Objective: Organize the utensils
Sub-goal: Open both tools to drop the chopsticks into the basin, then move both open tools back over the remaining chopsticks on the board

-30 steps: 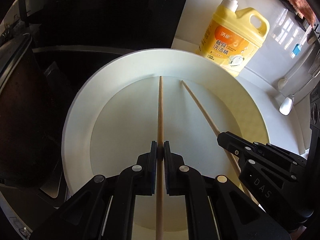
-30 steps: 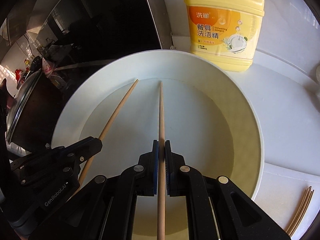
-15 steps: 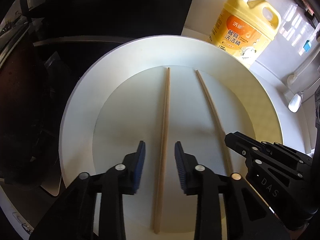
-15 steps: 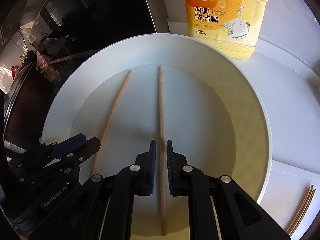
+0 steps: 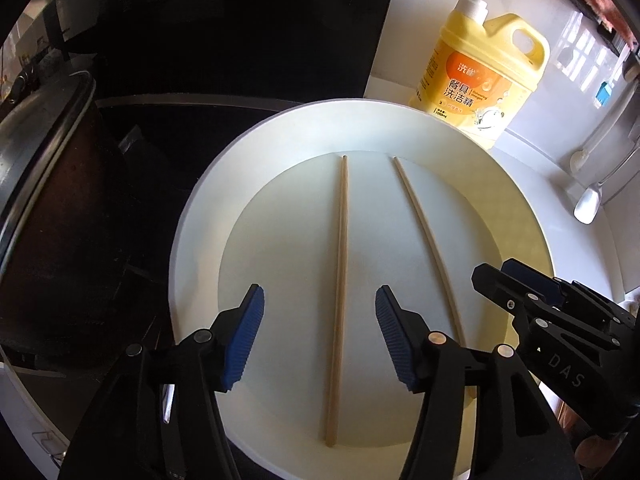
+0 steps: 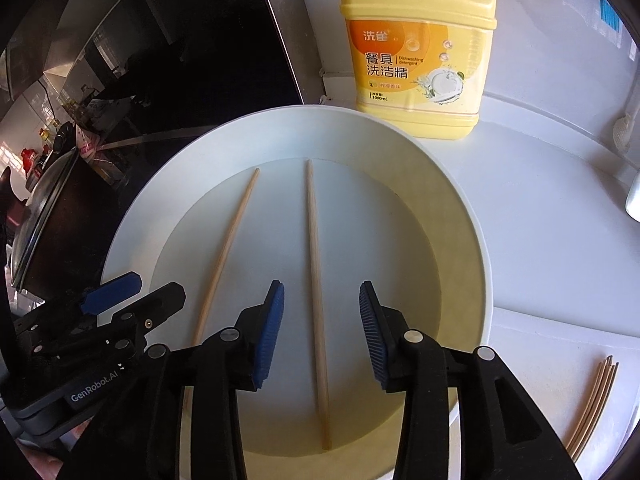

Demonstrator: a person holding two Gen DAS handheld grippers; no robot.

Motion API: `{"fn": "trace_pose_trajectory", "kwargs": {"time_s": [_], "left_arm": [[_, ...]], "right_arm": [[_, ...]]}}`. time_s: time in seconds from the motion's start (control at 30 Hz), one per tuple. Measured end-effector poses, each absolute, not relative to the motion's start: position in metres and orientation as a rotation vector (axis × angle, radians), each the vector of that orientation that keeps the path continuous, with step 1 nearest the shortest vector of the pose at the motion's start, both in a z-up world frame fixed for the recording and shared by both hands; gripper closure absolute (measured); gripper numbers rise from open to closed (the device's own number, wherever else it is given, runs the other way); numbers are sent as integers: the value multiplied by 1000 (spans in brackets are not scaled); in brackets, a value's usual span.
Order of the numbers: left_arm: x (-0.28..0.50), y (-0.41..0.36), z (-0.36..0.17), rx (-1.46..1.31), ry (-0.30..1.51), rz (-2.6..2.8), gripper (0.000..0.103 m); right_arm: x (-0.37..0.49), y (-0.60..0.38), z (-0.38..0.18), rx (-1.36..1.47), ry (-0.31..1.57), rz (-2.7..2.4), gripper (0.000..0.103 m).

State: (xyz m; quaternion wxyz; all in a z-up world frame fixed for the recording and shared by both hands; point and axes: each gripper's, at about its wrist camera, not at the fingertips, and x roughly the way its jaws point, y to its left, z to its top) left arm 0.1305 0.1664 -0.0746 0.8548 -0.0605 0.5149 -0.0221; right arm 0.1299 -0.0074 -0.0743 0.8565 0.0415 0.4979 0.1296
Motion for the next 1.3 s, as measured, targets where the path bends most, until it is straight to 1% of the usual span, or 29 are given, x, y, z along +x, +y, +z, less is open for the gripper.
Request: {"fn": "trace_pose_trajectory", "kwargs": {"time_s": [0.07,0.13,0.2,0.27,0.33,0.43,0.57,0.73,0.83,1.13,1.3], "left_arm": [[126,169,-68,-120,1064,-47,38],[119,171,-61,-100,1044,-48,38],[112,174,-55,-77,1032,-53,37],[104,177,-50,-66,1021,-57,30],[95,179,-45,-57,1008,-68,25],[83,178,-40,-28,1000,-86,23],[68,171,-32,-2,980,-130,13],[55,145,-27,39,973,-200,8],[50,125,-23,52,959,-245,8],[28,49,-18,76,923,-381,7],[12,7,-26,48,936,-407,7]], "right_arm": [[122,-9,-67,90,1019,262,56],[115,-11,-61,98,997,257,55],[107,-14,-54,108,976,245,51],[97,-18,-48,119,956,234,46],[87,-21,-44,130,941,224,45],[71,-28,-40,142,924,196,41],[49,-41,-39,174,917,141,38],[18,-67,-39,213,905,48,34],[-5,-88,-37,220,898,-17,32],[-60,-171,-50,277,910,-203,32],[-80,-219,-67,294,929,-241,32]]}}
